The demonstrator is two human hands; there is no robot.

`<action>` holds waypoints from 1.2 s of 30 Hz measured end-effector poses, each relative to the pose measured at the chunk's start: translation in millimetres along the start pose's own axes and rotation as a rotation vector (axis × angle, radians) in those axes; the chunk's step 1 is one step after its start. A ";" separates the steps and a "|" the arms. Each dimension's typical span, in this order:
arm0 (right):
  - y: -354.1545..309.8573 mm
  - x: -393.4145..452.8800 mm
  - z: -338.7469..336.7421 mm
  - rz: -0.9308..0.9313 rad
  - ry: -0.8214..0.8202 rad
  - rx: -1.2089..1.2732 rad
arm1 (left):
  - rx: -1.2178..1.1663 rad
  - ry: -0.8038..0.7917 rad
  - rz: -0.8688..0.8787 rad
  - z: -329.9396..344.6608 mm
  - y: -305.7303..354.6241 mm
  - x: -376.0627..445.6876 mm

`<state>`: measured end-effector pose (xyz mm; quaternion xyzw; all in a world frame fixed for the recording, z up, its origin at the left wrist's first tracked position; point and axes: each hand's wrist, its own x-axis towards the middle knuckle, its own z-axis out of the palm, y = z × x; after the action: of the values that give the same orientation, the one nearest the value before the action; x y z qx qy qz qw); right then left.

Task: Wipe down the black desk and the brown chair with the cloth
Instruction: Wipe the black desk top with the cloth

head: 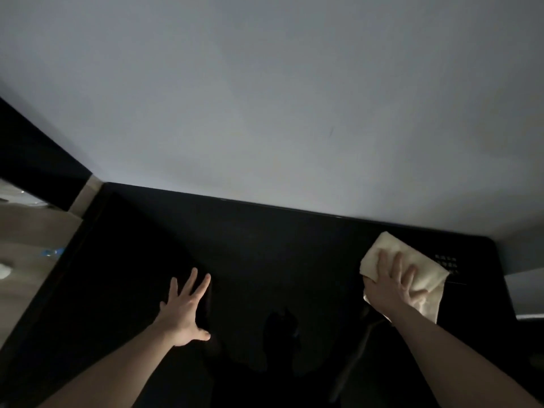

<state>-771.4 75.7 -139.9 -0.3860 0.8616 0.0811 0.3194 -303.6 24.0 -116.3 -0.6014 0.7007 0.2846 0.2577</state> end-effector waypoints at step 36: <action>-553.6 -99.6 162.4 -0.462 0.035 -0.161 | -0.060 0.160 0.219 -84.4 -358.5 51.8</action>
<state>-245.7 -181.9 -146.8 -0.5985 0.7465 0.0674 0.2827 42.1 -113.0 -125.1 -0.5494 0.7717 0.2828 0.1504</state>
